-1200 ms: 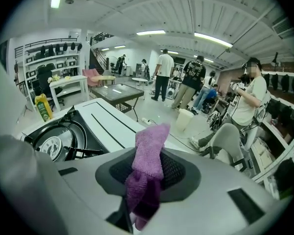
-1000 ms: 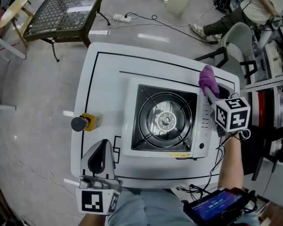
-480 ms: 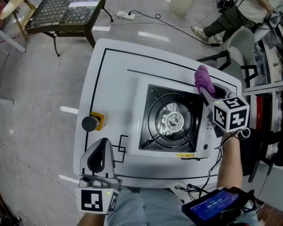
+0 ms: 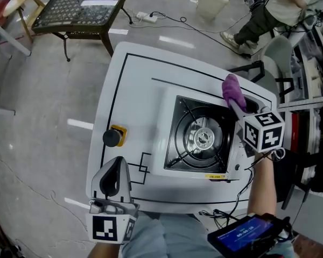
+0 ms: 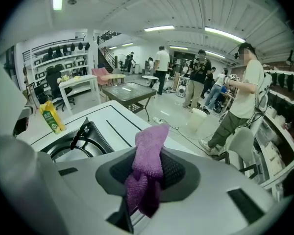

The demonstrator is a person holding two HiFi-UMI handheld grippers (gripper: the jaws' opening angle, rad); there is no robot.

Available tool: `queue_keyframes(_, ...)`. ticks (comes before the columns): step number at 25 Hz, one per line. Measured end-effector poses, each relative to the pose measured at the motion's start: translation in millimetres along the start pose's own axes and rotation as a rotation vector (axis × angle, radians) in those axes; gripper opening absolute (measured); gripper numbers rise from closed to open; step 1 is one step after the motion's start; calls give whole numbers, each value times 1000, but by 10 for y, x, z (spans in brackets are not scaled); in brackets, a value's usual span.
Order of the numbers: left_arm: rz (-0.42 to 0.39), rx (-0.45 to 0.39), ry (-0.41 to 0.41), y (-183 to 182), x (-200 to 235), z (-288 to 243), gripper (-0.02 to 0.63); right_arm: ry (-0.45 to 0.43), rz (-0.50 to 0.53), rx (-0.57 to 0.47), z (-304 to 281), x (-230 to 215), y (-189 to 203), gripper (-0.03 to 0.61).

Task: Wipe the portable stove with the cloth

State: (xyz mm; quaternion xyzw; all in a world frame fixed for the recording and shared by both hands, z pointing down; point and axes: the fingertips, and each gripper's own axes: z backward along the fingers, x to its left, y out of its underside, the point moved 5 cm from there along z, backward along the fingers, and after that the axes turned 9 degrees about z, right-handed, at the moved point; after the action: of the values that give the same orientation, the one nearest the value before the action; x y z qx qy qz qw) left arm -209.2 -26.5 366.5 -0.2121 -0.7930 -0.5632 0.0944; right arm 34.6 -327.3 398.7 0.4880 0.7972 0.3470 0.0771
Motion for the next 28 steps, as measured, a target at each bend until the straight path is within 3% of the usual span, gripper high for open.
queue_keyframes(11, 5, -11, 10, -42, 44, -25, 18, 139, -6, -91, 338, -324, -277, 127)
queue_keyframes(20, 11, -3, -12, -80, 177, 12, 18, 48, 13, -10, -42, -42, -213, 127)
queue_keyframes(28, 29, -3, -37, -130, 368, 72, 18, -10, 49, 12, -204, 249, -383, 127)
